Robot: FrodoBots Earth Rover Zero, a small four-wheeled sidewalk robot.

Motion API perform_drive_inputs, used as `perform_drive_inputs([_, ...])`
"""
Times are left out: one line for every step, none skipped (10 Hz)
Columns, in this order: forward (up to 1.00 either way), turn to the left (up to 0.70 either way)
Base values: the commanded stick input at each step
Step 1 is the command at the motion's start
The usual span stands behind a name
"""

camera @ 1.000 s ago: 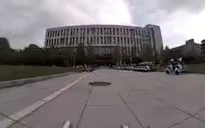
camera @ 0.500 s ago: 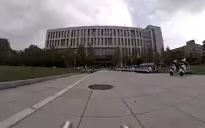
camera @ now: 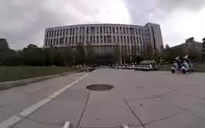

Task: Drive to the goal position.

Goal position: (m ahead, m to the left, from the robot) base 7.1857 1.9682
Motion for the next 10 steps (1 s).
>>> perform_drive_inputs([0.70,0.00])
perform_drive_inputs([0.70,0.00])
perform_drive_inputs([0.70,0.00])
perform_drive_inputs([0.70,0.00])
perform_drive_inputs([0.70,0.00])
perform_drive_inputs([0.70,0.00])
perform_drive_inputs([0.70,0.00])
perform_drive_inputs([0.70,0.00])
perform_drive_inputs([0.70,0.00])
perform_drive_inputs([0.70,0.00])
